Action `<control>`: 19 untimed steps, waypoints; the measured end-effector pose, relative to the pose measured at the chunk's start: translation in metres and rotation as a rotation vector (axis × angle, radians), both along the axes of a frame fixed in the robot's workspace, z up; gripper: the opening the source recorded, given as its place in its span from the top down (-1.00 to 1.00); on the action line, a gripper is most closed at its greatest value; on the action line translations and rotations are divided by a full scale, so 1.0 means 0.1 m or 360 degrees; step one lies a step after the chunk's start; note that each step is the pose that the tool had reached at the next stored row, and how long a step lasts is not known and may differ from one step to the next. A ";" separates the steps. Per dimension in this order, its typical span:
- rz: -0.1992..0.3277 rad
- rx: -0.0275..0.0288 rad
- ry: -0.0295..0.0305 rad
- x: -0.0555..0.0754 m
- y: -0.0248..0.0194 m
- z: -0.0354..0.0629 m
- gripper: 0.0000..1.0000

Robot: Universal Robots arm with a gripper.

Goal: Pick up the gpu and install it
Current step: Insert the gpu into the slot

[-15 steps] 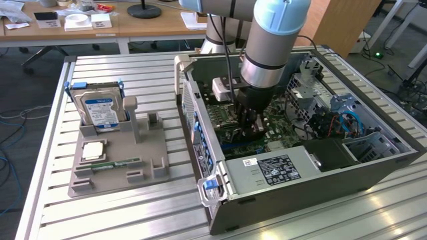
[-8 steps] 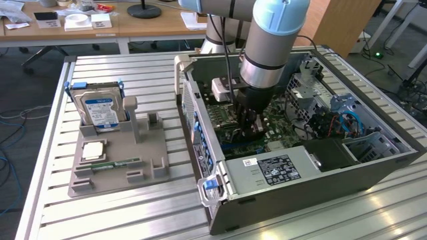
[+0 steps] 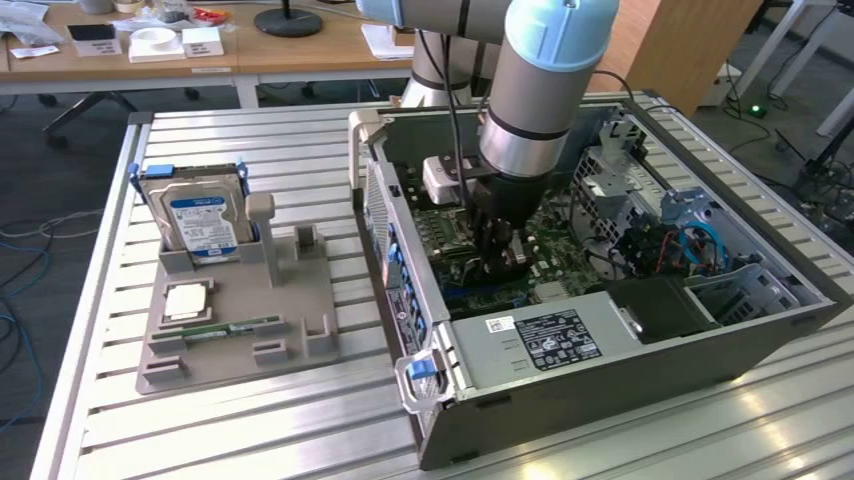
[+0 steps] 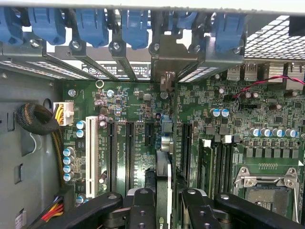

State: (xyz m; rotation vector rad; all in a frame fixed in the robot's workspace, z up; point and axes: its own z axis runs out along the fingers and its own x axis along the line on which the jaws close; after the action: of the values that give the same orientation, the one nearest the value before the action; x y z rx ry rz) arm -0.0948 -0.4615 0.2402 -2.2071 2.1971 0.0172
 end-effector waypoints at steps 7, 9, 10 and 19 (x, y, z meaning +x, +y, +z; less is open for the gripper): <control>0.0000 -0.00001 0.00001 0.00 0.000 -0.011 0.47; 0.0000 -0.00001 0.00001 0.00 0.000 -0.011 0.47; 0.0000 -0.00004 -0.00001 -0.01 0.000 -0.011 0.47; 0.0000 -0.00001 -0.00001 -0.02 0.000 -0.011 0.47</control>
State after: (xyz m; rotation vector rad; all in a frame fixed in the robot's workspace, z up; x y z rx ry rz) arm -0.0969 -0.4615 0.2391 -2.2070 2.1973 0.0170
